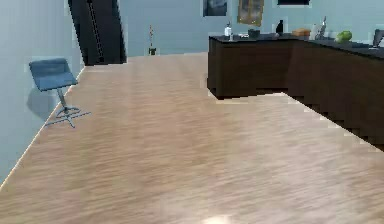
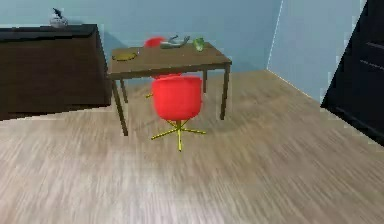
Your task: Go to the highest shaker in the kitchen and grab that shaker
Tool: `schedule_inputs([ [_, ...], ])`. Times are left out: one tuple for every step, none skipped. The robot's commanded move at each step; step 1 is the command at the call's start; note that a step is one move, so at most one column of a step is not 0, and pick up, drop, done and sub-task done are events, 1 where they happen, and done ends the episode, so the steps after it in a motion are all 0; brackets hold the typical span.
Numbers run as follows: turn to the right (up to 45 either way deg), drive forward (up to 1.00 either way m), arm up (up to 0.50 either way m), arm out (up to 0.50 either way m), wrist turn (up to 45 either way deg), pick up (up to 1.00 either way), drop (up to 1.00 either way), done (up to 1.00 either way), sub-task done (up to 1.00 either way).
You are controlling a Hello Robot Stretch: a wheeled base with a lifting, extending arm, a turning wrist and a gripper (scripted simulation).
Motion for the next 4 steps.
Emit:
schedule_inputs([
  [45.0,0.00,0.00,0.00,0.0,0.00,0.00,0.00,0.00],
  [45.0,0.00,0.00,0.00,0.0,0.00,0.00,0.00,0.00],
  [27.0,0.00,0.00,0.00,0.0,0.00,0.00,0.00,0.00],
  [0.0,1.00,0.00,0.00,0.0,0.00,0.00,0.00,0.00],
])
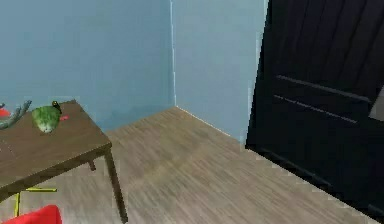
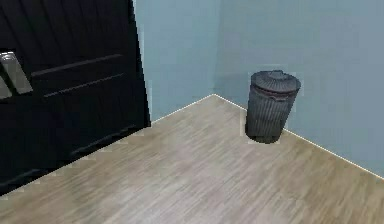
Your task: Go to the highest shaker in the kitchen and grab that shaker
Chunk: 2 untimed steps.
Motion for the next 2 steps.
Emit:
schedule_inputs([
  [3.0,0.00,0.00,0.00,0.0,0.00,0.00,0.00,0.00],
  [0.0,0.50,0.00,0.00,0.0,0.00,0.00,0.00,0.00],
])
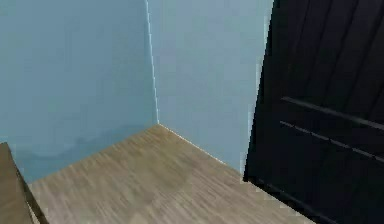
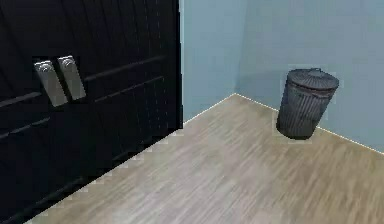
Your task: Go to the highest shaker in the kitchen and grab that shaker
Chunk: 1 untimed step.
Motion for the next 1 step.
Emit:
schedule_inputs([
  [-45.0,0.00,0.00,0.00,0.0,0.00,0.00,0.00,0.00],
])
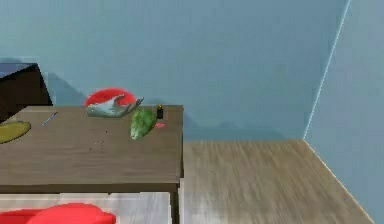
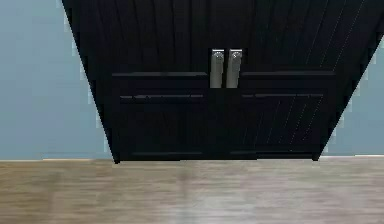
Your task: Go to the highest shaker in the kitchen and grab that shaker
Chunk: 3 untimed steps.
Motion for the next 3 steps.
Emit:
schedule_inputs([
  [-45.0,0.00,0.00,0.00,0.0,0.00,0.00,0.00,0.00],
  [-45.0,0.00,0.00,0.00,0.0,0.00,0.00,0.00,0.00],
  [-39.0,0.00,0.00,0.00,0.0,0.00,0.00,0.00,0.00],
])
